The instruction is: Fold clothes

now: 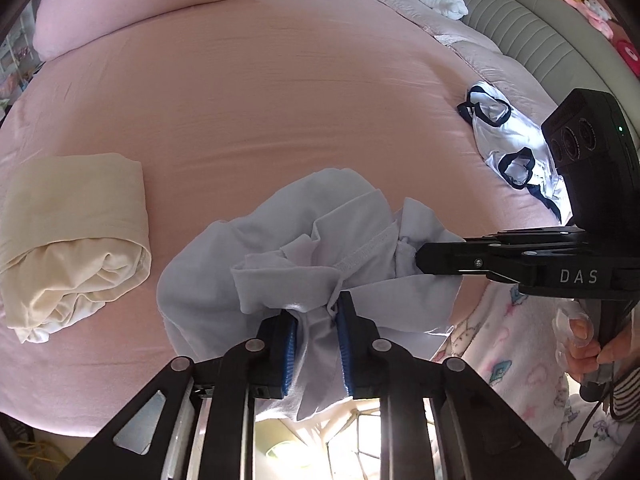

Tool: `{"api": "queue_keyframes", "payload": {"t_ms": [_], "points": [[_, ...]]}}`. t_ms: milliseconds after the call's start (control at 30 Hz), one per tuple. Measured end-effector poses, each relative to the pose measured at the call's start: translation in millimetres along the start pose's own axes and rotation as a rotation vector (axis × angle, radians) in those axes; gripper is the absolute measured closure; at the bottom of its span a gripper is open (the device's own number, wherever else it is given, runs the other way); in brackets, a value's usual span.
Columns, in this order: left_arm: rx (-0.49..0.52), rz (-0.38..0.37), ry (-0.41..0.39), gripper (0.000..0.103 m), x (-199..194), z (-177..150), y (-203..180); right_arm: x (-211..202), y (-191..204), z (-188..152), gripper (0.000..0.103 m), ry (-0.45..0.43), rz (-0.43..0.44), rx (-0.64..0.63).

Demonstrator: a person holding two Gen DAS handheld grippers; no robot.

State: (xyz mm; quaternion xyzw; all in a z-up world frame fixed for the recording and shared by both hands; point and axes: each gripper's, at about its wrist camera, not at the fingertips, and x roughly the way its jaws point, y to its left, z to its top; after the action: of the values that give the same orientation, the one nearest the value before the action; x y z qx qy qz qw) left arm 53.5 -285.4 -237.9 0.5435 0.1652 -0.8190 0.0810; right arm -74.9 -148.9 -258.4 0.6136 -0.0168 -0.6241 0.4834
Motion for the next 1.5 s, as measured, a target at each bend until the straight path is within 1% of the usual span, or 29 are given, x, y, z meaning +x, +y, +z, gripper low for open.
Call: {"api": "queue_keyframes", "payload": {"t_ms": [100, 200, 267, 333, 400, 467, 600, 700, 767, 800, 867, 933, 1000, 1033, 1067, 1100, 1133, 1167, 1200, 1300, 1333, 1433, 1500], "points": [[-0.069, -0.014, 0.011, 0.091, -6, 6, 9, -4, 7, 7, 0.096, -0.01, 0.018, -0.013], [-0.124, 0.015, 0.005, 0.091, -14, 11, 22, -10, 18, 21, 0.096, -0.037, 0.018, -0.047], [-0.16, 0.009, 0.002, 0.091, -18, 12, 30, -11, 25, 31, 0.096, -0.047, 0.021, -0.06], [-0.196, 0.003, -0.001, 0.091, -23, 12, 39, -9, 31, 39, 0.096, -0.051, 0.016, -0.087], [-0.233, -0.003, -0.004, 0.091, -27, 13, 47, -3, 34, 46, 0.096, -0.039, -0.007, -0.101], [-0.269, -0.009, -0.007, 0.091, -31, 13, 56, 6, 33, 51, 0.096, -0.022, -0.019, -0.108], [-0.302, 0.014, 0.006, 0.091, -32, 11, 69, 22, 27, 57, 0.096, 0.006, -0.046, -0.103], [-0.335, 0.03, 0.01, 0.091, -33, 9, 80, 21, 21, 61, 0.096, -0.008, -0.031, -0.085], [-0.366, 0.047, 0.017, 0.091, -33, 9, 89, 17, 18, 63, 0.096, -0.024, -0.045, -0.086], [-0.39, 0.041, 0.021, 0.091, -32, 8, 94, 13, 17, 63, 0.096, -0.032, -0.052, -0.091], [-0.428, -0.011, 0.028, 0.091, -33, 7, 101, 6, 14, 62, 0.096, -0.042, -0.041, -0.083], [-0.433, -0.051, 0.033, 0.09, -35, 6, 99, -1, 11, 59, 0.095, -0.037, -0.023, -0.063], [-0.437, -0.079, 0.035, 0.089, -37, 4, 95, -6, 10, 52, 0.094, -0.042, -0.03, -0.052], [-0.439, -0.093, 0.036, 0.087, -38, 3, 93, -6, 9, 48, 0.093, -0.039, -0.043, -0.052], [-0.441, -0.107, 0.037, 0.081, -39, 2, 92, -7, 9, 44, 0.084, -0.034, -0.056, -0.052], [-0.445, -0.119, 0.031, 0.07, -41, 0, 90, -8, 8, 40, 0.068, -0.035, -0.065, -0.047], [-0.45, -0.127, 0.014, 0.063, -44, -3, 89, -9, 6, 35, 0.061, -0.038, -0.071, -0.04], [-0.455, -0.136, -0.003, 0.05, -48, -6, 89, -10, 5, 30, 0.051, -0.036, -0.071, -0.032], [-0.46, -0.144, -0.02, 0.046, -51, -9, 88, -10, 3, 25, 0.05, -0.032, -0.069, -0.025], [-0.496, -0.198, -0.069, 0.046, -58, -13, 91, -12, 0, 12, 0.049, -0.021, -0.063, -0.003], [-0.504, -0.206, -0.087, 0.046, -59, -12, 93, -12, -1, 8, 0.049, -0.021, -0.065, -0.001], [-0.504, -0.183, -0.127, 0.045, -61, -14, 95, -13, -1, 0, 0.048, -0.023, -0.071, 0.004], [-0.508, -0.177, -0.135, 0.045, -62, -22, 95, -14, 0, -4, 0.043, -0.025, -0.064, 0.01]]}}
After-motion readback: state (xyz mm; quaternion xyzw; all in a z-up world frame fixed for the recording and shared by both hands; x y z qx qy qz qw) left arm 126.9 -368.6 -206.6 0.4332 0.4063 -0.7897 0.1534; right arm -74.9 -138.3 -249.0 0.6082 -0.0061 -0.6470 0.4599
